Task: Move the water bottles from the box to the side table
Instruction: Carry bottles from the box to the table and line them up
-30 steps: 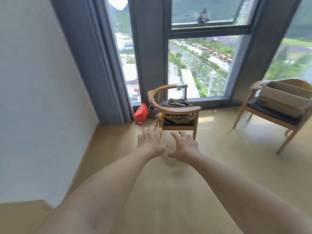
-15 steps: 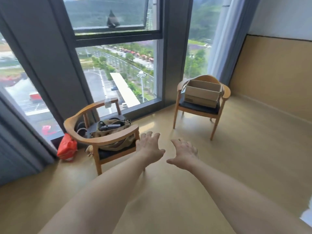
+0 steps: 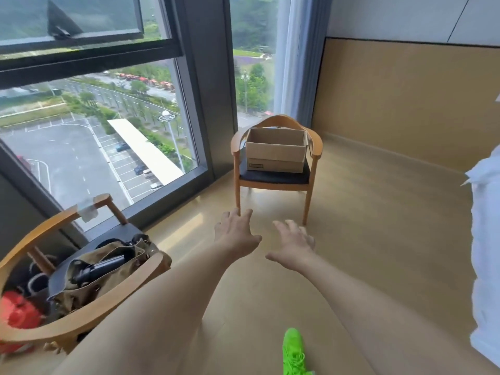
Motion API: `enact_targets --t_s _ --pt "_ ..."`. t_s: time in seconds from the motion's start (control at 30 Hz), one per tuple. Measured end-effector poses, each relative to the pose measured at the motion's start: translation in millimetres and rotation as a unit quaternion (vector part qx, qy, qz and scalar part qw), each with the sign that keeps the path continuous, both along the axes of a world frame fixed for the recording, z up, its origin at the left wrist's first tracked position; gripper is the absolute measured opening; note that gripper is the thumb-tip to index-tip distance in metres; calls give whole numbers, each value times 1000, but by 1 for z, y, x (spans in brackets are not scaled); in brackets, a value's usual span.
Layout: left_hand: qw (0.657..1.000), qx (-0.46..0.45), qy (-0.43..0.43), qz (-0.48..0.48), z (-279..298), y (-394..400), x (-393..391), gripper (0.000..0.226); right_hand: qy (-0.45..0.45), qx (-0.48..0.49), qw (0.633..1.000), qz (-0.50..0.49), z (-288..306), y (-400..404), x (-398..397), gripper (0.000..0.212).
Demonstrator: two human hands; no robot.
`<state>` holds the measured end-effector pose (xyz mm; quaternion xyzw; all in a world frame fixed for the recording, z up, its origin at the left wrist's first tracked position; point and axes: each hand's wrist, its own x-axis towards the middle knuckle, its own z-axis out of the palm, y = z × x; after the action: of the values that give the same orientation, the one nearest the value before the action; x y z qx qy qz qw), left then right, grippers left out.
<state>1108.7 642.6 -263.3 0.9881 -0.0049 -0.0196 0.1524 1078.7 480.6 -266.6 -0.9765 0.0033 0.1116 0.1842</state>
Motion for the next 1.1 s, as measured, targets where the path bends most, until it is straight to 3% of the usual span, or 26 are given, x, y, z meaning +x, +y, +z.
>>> enact_targets --t_s 0.2,0.6,0.77,1.1 --pt "1000 12 5 -5 -21 -33 139 75 0 17 1000 -10 -16 -37 138 88" --pt "999 -3 29 -18 -10 -92 366 76 26 17 1000 -2 -13 -89 369 84" --pt "998 -1 49 -40 -26 -96 461 75 44 17 999 -20 -32 -96 464 90" --pt "994 8 91 -65 -37 -77 692 69 71 -3 996 -61 -49 -85 680 84"
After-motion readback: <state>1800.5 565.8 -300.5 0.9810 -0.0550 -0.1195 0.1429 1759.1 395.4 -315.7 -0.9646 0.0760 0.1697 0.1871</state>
